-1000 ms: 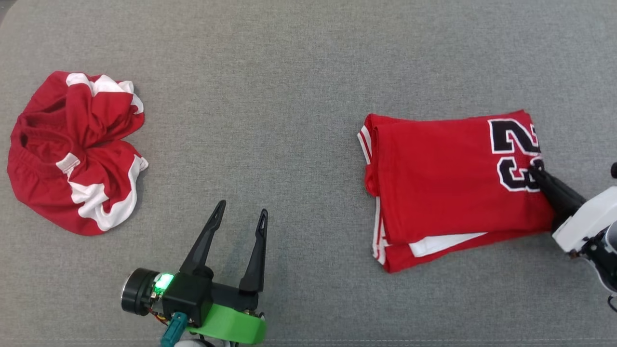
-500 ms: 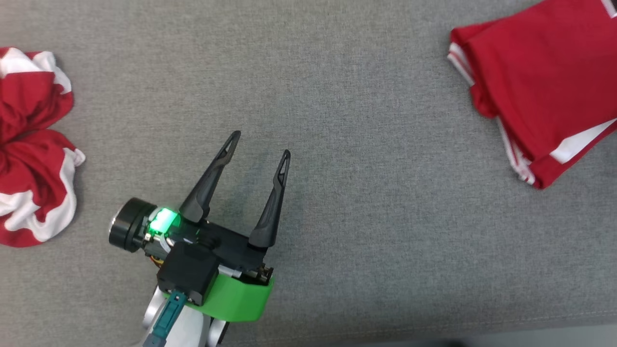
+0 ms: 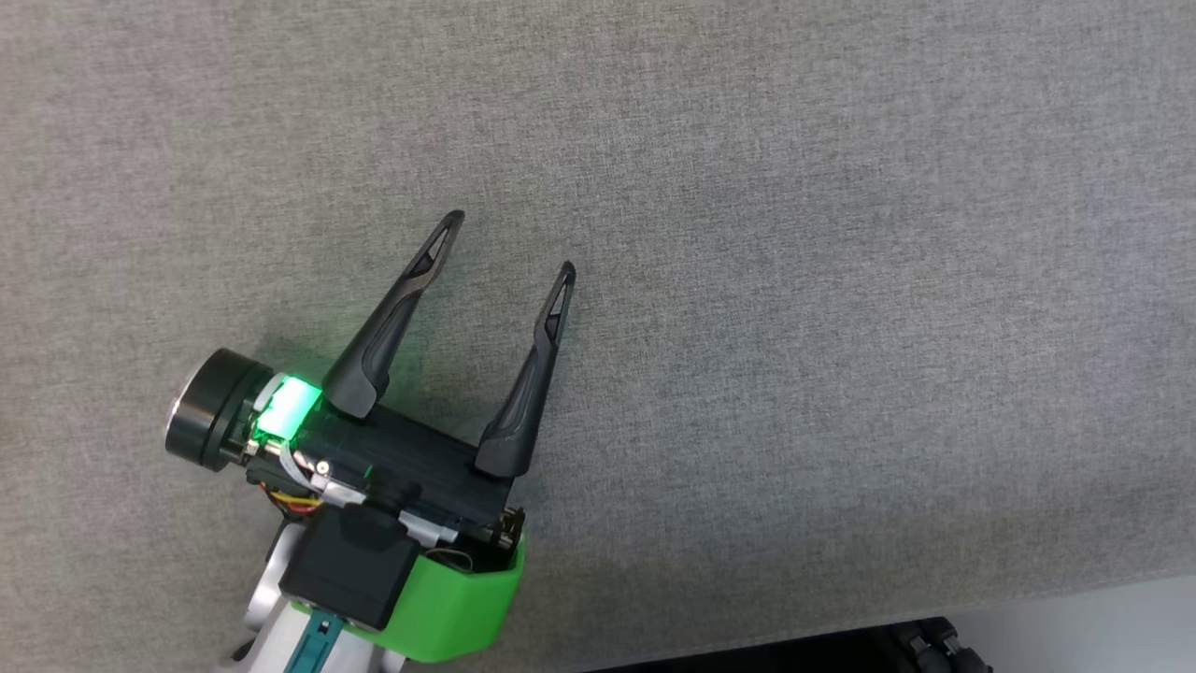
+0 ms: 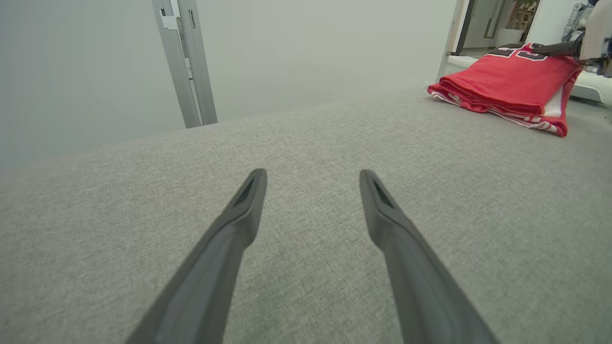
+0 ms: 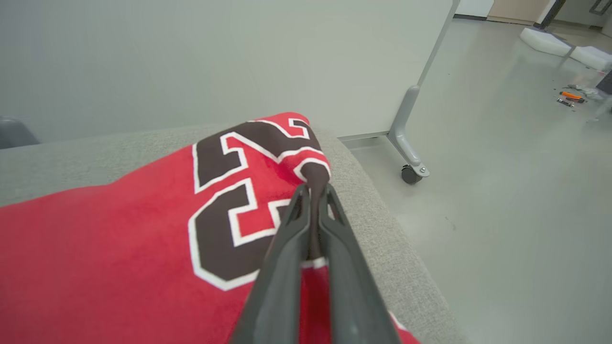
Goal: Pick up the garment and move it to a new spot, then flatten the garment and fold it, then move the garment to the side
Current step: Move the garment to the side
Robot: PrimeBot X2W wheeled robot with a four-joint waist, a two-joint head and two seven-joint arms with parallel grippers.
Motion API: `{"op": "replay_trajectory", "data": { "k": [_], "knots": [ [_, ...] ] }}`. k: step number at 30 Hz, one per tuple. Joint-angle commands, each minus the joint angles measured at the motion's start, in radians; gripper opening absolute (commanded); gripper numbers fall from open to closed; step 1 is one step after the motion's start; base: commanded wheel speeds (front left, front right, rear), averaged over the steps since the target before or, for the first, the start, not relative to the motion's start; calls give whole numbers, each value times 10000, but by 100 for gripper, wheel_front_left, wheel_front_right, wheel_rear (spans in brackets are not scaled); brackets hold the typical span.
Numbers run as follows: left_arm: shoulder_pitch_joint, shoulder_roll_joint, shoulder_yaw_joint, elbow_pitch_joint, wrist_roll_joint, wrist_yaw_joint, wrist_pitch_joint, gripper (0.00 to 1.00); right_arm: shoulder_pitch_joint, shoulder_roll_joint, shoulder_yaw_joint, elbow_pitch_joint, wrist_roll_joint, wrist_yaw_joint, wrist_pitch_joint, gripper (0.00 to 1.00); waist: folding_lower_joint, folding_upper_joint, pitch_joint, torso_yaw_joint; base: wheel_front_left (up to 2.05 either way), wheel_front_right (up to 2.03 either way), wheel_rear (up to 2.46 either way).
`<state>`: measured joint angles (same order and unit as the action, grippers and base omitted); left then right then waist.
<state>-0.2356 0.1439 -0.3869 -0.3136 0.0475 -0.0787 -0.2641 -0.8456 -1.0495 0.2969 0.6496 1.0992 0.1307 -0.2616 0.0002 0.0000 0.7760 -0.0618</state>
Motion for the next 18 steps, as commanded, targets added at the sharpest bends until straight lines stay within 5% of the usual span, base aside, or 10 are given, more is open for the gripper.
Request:
{"op": "replay_trajectory", "data": {
  "k": [1, 4, 5, 6, 11, 18],
  "knots": [
    [-92, 107, 1, -42, 0, 54, -1, 100, -46, -106, -184, 53, -57, 1, -39, 0, -2, 0, 345, -174, 0, 0, 0],
    [-151, 193, -48, -42, -85, 116, -1, 100, 41, -253, -497, 194, -184, 1, -41, 0, -2, 0, 418, -96, 0, 0, 0],
    [-185, 204, -70, -22, -115, 131, 1, 100, -23, -274, -607, 266, -276, 1, -41, 22, -2, 0, 425, -65, 0, 0, 0],
    [-237, 199, -106, 24, -161, 149, 1, 100, -102, -230, -706, 391, -356, 1, -41, 100, -2, 0, 411, -15, 0, 0, 0],
    [-307, 47, -197, 310, -286, 284, 1, 100, -217, 476, -817, 222, -1431, 1, -41, 100, -2, 0, -165, 239, 0, 0, 0],
    [287, -228, -13, 1077, -830, 545, 0, 100, 734, 2702, -297, -591, -2618, 1, -37, 100, -2, 0, -2091, 562, 0, 0, 0]
  ]
}}
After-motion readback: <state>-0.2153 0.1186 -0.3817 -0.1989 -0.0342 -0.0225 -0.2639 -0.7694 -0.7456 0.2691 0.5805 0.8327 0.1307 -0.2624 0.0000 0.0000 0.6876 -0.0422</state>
